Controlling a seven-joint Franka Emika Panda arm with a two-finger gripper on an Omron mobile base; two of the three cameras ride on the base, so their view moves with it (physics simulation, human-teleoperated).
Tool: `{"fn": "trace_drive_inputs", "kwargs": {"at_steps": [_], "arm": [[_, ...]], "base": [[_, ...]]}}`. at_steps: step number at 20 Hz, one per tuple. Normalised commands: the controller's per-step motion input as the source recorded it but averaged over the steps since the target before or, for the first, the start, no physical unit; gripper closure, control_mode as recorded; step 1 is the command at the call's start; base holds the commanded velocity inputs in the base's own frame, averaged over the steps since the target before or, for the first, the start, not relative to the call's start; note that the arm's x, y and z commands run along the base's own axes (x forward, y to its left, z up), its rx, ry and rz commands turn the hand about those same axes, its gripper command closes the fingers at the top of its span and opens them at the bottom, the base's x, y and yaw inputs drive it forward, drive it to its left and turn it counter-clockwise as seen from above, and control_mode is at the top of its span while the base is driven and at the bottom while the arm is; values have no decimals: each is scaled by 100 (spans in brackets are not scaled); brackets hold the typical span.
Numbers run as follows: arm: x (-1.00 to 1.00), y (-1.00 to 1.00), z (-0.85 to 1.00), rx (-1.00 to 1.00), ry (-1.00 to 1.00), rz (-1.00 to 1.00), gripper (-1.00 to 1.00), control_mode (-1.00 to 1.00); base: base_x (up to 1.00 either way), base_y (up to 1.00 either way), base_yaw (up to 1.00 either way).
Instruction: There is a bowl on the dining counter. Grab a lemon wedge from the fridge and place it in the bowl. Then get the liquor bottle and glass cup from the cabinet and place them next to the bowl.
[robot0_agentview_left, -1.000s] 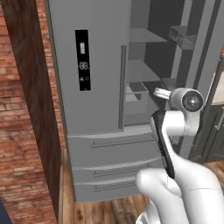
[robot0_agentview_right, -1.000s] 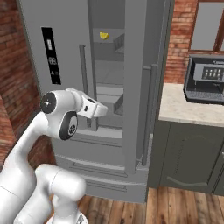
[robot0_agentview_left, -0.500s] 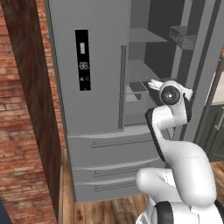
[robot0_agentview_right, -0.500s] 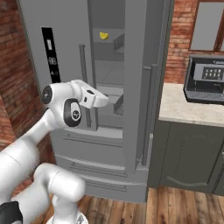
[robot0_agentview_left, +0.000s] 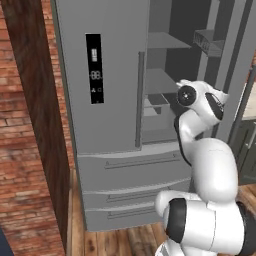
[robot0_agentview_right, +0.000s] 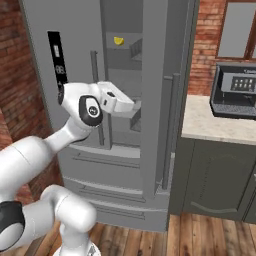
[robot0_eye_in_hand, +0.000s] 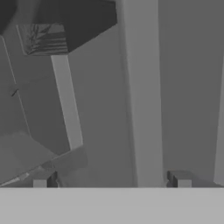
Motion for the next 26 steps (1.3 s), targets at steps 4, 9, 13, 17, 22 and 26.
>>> {"fn": "trace_drive_inputs", "kwargs": {"at_steps": [4, 9, 13, 17, 22, 26], "arm": [[4, -55, 13, -6, 0, -18, -100, -100], [-1, -76, 4, -6, 0, -19, -100, -100], [-9, -87, 0, -4, 0, -20, -100, -100], [-20, -99, 0, -3, 0, -19, -100, -100], [-58, -45, 17, 0, -1, -7, -100, -100], [-83, 67, 59, 2, -6, 12, -100, -100]], "base": [[0, 0, 0], [0, 0, 0], [0, 0, 0], [0, 0, 0], [0, 0, 0], [0, 0, 0]]}}
